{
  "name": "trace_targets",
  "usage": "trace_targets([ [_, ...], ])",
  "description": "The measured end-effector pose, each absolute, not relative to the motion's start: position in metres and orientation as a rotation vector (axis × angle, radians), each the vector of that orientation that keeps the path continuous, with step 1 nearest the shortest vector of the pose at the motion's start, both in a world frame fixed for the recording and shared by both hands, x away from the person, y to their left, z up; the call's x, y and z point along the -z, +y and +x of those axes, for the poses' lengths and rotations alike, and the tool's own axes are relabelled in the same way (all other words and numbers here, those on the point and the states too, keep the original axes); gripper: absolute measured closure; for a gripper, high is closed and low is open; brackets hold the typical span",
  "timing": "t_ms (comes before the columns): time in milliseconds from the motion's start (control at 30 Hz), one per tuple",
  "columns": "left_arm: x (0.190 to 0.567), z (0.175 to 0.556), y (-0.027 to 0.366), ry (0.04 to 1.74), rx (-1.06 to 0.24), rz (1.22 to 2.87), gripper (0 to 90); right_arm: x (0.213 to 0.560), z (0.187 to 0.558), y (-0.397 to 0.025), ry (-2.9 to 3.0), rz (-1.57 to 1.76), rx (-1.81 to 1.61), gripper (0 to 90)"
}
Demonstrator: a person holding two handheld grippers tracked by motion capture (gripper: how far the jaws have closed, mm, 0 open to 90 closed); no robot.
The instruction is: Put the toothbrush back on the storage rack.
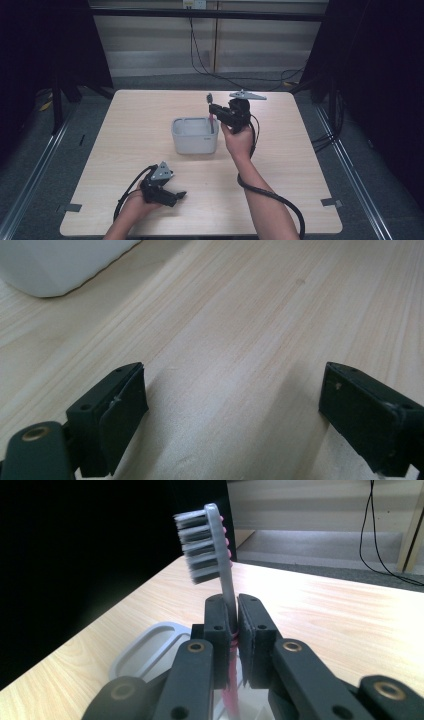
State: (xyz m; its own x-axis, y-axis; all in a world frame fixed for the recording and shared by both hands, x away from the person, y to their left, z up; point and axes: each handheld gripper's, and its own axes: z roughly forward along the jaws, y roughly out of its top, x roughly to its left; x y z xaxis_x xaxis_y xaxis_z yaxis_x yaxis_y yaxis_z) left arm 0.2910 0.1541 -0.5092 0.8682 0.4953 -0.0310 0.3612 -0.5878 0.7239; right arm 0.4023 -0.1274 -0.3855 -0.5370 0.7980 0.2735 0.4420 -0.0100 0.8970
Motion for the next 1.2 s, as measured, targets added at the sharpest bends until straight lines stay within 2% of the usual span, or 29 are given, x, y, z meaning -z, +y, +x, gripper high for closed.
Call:
trace_targets([
  [1200, 0.509, 0.290, 0.154, 0.624, -0.221, 2.259, 11.4, 0.400, 0.388, -0.133, 1.982, 1.283, -1.558, 83.1],
])
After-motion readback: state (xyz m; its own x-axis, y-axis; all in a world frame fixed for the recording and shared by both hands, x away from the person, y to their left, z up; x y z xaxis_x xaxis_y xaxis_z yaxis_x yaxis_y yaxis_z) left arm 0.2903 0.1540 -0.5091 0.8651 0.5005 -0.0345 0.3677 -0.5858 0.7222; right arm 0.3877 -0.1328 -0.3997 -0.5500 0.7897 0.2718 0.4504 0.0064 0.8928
